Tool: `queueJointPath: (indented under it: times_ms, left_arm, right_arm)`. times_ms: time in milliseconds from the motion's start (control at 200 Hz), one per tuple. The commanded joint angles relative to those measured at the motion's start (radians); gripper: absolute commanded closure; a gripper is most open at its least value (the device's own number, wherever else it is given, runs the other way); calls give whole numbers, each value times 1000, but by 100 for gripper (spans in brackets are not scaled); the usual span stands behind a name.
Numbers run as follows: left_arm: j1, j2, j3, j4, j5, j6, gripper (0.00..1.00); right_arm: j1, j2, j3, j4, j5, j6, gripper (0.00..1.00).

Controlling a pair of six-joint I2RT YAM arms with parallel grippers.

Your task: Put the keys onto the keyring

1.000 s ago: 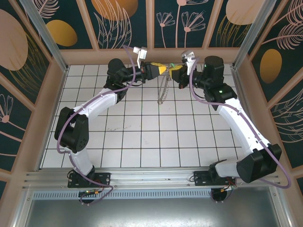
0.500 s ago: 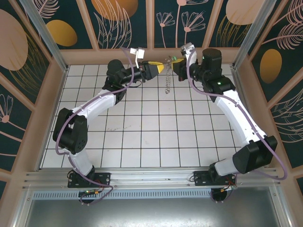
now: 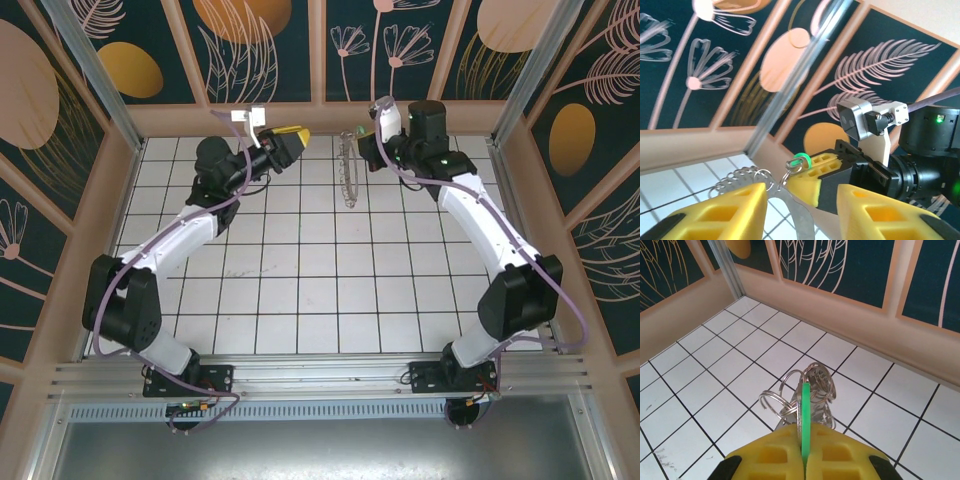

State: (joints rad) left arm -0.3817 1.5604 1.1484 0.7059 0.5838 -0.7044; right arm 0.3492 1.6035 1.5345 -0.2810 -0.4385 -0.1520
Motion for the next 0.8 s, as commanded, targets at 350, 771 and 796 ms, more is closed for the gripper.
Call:
queueJointPath:
  times_ms: [350, 771, 796]
  left_arm:
    - [38, -151, -71, -159, -193, 147, 22]
    - [38, -189, -93, -192, -243, 163, 13]
    - [38, -191, -94, -193, -244, 161, 13]
  right_arm:
    - [82, 215, 144, 80, -119, 77, 100]
    - [161, 375, 213, 142, -191, 111, 100]
    - [163, 378, 204, 153, -199, 114, 100]
